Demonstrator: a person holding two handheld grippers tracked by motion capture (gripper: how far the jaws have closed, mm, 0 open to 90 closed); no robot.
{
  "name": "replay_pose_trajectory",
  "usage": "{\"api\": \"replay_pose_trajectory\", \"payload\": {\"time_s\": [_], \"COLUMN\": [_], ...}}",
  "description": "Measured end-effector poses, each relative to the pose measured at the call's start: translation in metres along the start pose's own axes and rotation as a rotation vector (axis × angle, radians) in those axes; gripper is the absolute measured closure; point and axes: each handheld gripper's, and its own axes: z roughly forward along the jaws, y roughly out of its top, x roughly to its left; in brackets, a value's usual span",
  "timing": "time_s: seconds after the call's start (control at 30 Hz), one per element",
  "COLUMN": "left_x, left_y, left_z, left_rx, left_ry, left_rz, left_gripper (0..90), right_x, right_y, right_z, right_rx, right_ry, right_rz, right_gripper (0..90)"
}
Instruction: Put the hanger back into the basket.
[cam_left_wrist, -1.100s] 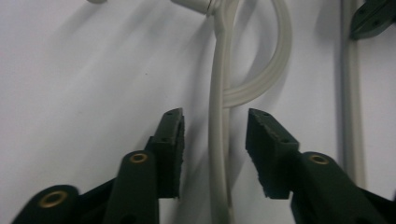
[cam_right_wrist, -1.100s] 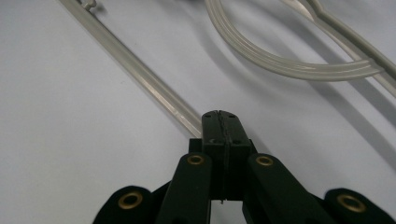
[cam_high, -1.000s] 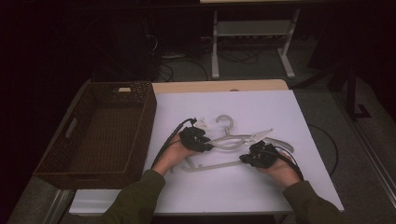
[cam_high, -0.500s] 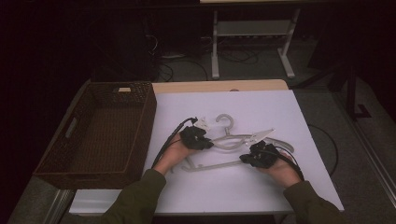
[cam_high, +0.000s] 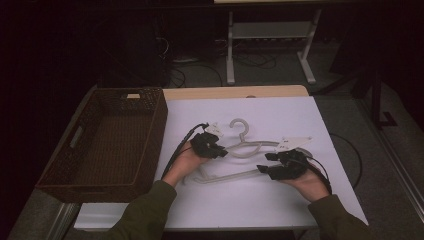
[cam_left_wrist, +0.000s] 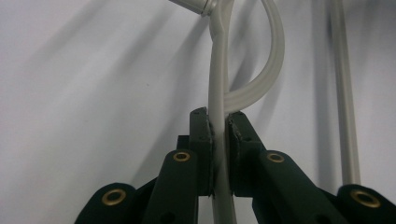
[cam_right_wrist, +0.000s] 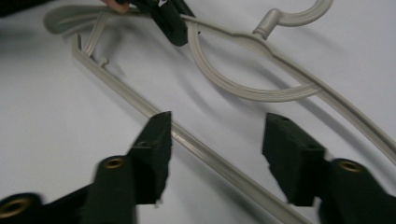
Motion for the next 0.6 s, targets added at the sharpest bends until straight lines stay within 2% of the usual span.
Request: {"api": "replay_pose_trajectory", "payload": {"time_s": [0.03,0.07,0.13,0.17,0.2,0.23,0.27,0.3,0.37,0.43,0.47,0.5,0.6], "left_x": [-0.001,0.000,-0.001,-0.002,-0.001,-0.002,-0.002,-0.003,-0.002,-0.004,-0.003,-0.004,-0.004], "left_y": [0.001,0.002,0.004,0.005,0.006,0.008,0.010,0.012,0.016,0.020,0.023,0.027,0.031], "left_z": [-0.002,-0.004,-0.010,-0.012,-0.016,-0.018,-0.022,-0.025,-0.034,-0.042,-0.047,-0.057,-0.069], "left_rx": [-0.010,-0.005,-0.011,-0.020,-0.012,-0.021,-0.018,-0.031,-0.027,-0.048,-0.045,-0.040,-0.046], "left_ry": [0.003,0.001,0.003,0.008,0.011,0.019,0.022,0.028,0.041,0.048,0.057,0.069,0.089], "left_rz": [-0.010,-0.012,-0.021,-0.032,-0.015,-0.026,-0.018,-0.039,-0.039,-0.079,-0.067,-0.091,-0.104], "left_gripper": [82.7,82.7,82.7,82.7,82.8,82.8,82.8,82.8,82.8,82.7,82.8,82.8,82.8], "right_x": [0.002,0.002,0.005,0.005,0.005,0.005,0.005,0.005,0.005,0.005,0.004,0.003,0.004], "right_y": [-0.002,-0.002,-0.008,-0.008,-0.010,-0.012,-0.013,-0.016,-0.017,-0.020,-0.021,-0.024,-0.026], "right_z": [-0.008,-0.008,-0.020,-0.020,-0.024,-0.027,-0.031,-0.036,-0.038,-0.043,-0.044,-0.048,-0.052], "right_rx": [-0.031,-0.031,-0.075,-0.075,-0.091,-0.103,-0.112,-0.128,-0.137,-0.152,-0.160,-0.172,-0.183], "right_ry": [-0.021,-0.021,-0.039,-0.039,-0.044,-0.045,-0.044,-0.047,-0.045,-0.038,-0.035,-0.033,-0.036], "right_rz": [-0.001,-0.001,-0.004,-0.004,-0.001,-0.003,0.005,0.016,0.024,0.031,0.028,0.027,0.035], "right_gripper": [32.9,32.9,26.3,26.3,25.2,24.3,22.9,22.1,21.6,21.4,21.1,20.4,18.4]}}
